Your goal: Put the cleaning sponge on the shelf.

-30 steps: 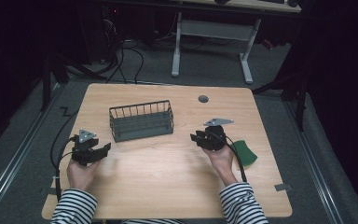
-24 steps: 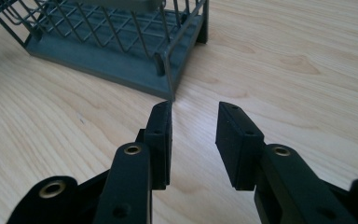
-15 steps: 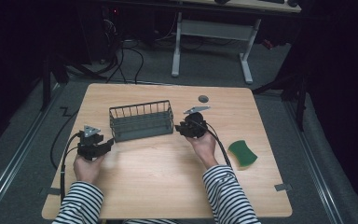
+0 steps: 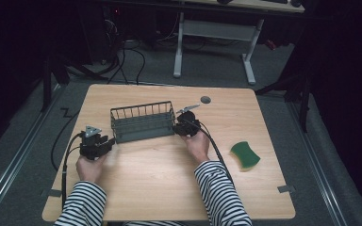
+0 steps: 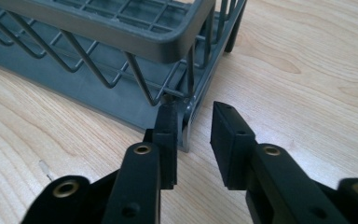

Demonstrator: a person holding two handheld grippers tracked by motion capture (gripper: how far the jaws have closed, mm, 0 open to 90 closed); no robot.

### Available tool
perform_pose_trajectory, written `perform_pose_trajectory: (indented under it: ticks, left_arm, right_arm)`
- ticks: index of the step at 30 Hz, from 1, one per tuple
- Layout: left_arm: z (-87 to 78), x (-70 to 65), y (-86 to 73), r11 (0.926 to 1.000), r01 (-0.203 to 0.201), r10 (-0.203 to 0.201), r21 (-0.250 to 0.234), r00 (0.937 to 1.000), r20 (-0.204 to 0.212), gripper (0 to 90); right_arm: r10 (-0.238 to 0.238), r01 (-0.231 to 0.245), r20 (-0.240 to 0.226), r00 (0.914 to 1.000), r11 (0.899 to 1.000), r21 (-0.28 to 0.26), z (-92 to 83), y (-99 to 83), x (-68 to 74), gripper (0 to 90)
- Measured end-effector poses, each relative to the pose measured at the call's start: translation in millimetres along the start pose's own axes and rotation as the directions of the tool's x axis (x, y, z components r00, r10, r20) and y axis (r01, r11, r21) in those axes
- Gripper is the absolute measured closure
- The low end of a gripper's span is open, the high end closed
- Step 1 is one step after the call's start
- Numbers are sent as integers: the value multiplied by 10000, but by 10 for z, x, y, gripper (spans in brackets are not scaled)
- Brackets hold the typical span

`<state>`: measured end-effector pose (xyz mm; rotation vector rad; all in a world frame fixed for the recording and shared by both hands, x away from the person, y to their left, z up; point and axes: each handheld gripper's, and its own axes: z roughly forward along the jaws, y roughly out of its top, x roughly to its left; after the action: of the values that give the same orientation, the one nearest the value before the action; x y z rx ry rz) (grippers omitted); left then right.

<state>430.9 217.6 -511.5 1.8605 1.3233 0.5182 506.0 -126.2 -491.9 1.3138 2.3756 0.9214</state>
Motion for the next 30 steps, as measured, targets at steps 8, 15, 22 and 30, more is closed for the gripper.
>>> perform_pose_trajectory:
  ticks: [8,15,22,30]
  left_arm:
    - [57,-24,-5,10000,5,-5,-39,9999,165,726]
    - [81,-42,-6,9999,77,-74,-70,9994,353,813]
    - [87,-65,-10,9998,-177,181,-76,9989,434,862]
    - [89,-128,17,9978,-659,659,8,9976,189,873]
  right_arm:
    - [-116,116,-20,9999,9999,-28,27,11,21,828]
    - [-160,161,-41,9999,9998,151,9,-8,16,860]
    - [-145,146,-58,9999,9998,117,-5,-25,6,861]
    - [-490,493,217,9986,9987,-158,-40,-73,35,864]
